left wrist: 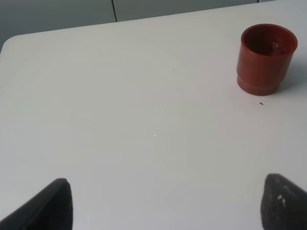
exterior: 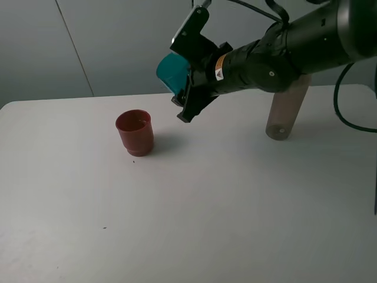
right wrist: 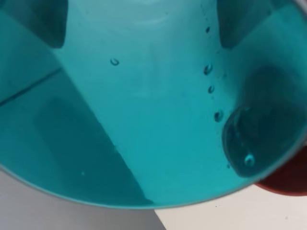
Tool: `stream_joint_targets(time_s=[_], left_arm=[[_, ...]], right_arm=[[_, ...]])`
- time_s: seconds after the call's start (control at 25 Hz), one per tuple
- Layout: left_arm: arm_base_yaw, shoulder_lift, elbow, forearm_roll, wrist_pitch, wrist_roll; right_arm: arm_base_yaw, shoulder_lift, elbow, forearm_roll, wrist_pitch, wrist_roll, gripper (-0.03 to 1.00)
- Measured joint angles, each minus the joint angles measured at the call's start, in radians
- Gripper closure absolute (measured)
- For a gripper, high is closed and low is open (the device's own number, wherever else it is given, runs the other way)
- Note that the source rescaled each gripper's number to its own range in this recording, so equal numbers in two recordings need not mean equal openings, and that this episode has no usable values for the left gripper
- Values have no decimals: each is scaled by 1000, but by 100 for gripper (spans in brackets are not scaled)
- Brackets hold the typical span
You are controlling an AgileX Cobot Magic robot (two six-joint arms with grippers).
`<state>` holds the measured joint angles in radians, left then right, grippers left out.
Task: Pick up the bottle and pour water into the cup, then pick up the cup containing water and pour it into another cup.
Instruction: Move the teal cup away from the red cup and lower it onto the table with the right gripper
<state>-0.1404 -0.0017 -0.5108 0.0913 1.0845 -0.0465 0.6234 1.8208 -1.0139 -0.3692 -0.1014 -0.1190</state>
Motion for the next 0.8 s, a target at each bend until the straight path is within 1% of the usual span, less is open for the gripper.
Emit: stream_joint_targets(time_s=[0.16,0.32,0.48,0.52,0.56,0.64,0.8], left_arm=[[0,0,0,0,0,0],[0,0,0,0,0,0],[0,0,0,0,0,0],[0,0,0,0,0,0],[0,0,0,0,0,0],[0,0,0,0,0,0],[0,0,0,0,0,0]], right_arm=[[-27,-7,136,102,-163,-23,92],[-34,-9,237,239,-331,-69,92],[-34,-9,337,369,-537,-121,92],[-34,-9,352,389,-579,-125,92],[-34,-4,365,416,-607,-127,92],[-38,12,381,458,-631,-129,92],[-61,83,388,485,-638,-129,92]])
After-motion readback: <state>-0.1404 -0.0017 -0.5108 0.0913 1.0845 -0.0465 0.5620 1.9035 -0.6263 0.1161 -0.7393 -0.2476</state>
